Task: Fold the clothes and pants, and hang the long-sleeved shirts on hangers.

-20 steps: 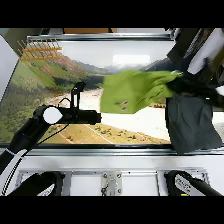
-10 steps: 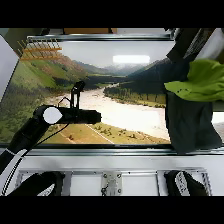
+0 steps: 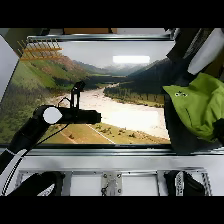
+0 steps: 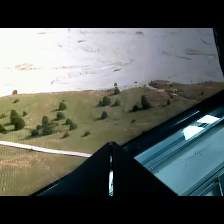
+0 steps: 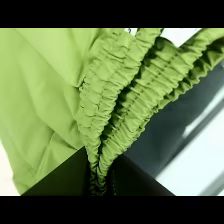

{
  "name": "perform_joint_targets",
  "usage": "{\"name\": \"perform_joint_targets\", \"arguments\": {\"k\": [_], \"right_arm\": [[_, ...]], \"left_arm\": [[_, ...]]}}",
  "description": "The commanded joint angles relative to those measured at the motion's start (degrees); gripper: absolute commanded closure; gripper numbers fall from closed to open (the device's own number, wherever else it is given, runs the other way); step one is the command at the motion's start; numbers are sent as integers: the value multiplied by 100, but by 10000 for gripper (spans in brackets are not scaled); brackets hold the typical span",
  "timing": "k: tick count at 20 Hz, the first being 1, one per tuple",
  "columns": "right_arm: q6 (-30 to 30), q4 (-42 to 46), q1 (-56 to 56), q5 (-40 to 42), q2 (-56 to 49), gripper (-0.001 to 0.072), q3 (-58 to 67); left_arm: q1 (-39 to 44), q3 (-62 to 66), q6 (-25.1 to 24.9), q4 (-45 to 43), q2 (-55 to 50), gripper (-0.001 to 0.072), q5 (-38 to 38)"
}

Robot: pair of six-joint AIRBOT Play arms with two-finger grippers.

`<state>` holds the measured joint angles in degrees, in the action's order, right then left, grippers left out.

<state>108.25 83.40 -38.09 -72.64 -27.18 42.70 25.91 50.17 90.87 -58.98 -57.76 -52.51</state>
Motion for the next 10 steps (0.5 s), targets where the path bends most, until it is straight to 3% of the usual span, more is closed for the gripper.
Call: {"name": "perform_joint_targets", "arguments": {"k": [1,6,7,9,10], "right_arm": [[153,468,-4,-260,278,688,-769],[68,472,-4,-219,273,675,-1102],[-90,472,-4,-199,273,628,-1099],[-706,516,-4,-22,275,88,-1075],[-1062,575,-4,63,273,69,-984]], "left_arm": [[-7,-2,-4,-2,-4,702,-7],[-7,-2,-4,0,-4,702,-7],[-7,-2,-4,0,-4,702,-4],[-7,-2,-4,0,-4,702,-2],[-7,0,-4,-2,-4,702,-4]]}}
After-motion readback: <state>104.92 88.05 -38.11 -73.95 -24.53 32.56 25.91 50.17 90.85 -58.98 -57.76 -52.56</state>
